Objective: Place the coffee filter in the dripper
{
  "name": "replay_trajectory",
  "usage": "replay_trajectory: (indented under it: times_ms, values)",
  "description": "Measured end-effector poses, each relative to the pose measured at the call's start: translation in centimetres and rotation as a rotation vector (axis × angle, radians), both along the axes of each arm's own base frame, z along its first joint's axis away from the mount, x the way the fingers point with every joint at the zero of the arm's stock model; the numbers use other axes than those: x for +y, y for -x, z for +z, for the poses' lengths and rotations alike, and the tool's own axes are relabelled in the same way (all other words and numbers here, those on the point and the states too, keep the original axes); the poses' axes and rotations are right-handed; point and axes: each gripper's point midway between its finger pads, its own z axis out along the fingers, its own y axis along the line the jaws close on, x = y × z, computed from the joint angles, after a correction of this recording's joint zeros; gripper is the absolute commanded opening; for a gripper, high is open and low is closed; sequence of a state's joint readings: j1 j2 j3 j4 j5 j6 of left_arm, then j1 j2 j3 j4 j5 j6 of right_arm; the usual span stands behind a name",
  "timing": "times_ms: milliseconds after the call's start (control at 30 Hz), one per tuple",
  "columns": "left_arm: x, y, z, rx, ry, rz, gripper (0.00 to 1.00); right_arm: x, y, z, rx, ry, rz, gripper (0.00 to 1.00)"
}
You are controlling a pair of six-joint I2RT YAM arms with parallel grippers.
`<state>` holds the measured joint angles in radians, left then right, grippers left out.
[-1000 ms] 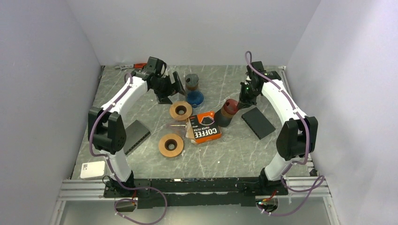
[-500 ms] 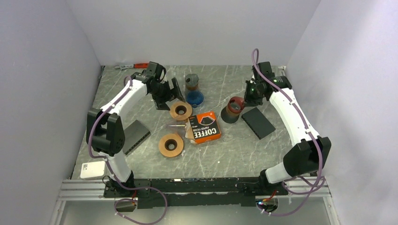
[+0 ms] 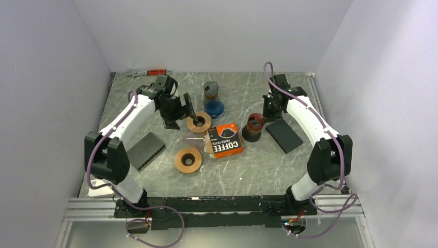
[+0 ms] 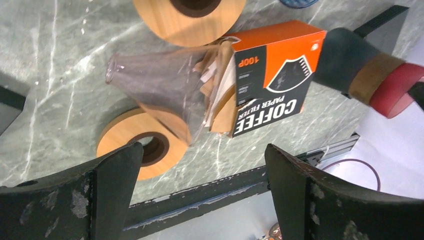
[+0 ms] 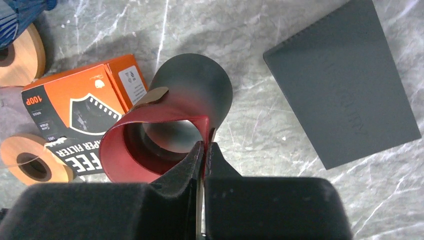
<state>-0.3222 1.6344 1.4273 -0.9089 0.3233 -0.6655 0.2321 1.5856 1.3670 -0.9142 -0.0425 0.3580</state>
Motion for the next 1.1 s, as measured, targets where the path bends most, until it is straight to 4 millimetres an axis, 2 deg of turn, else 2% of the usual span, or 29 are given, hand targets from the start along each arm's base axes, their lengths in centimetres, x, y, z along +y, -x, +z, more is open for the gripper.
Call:
replay_trajectory:
  times_ms: [133,300,433,600,700,867,933,967,1100]
  values:
    - [1.0,1.5,-0.7,0.036,-0.021,0.021,0.99,0.6,-0.7,-0.3,-0.045,0.017,0.040,0.15]
    - [2.7,2.6,-1.6,0.084,-0.020,0.085,0.96,0.9,-0.2,-1.5,-0.031,0.021,0.066,0.24]
    - [4.3,3.4,-1.8,0.102,-0.017,0.139,0.96,0.9,-0.2,-1.3,-0.036,0.021,0.067,0.52]
    - [6.3,4.7,-1.7,0.109,-0.012,0.197,0.95,0.9,-0.4,-0.3,-0.058,0.015,0.065,0.71]
    - [7.5,6.1,-2.1,0.123,-0.015,0.228,0.92,1.2,-1.1,1.5,-0.099,0.000,0.056,0.81]
    - [7.9,8.4,-3.8,0.178,-0.028,0.217,0.84,2.3,-3.6,6.8,-0.227,-0.069,0.031,0.89]
    - [7.8,9.3,-4.9,0.213,-0.039,0.207,0.83,2.8,-4.3,8.6,-0.267,-0.105,0.025,0.92]
    - [7.7,9.7,-5.4,0.230,-0.047,0.197,0.82,3.0,-4.5,9.4,-0.282,-0.126,0.022,0.97]
    - [6.2,10.7,-7.5,0.274,-0.111,0.108,0.81,3.7,-4.9,11.0,-0.303,-0.194,0.012,1.00]
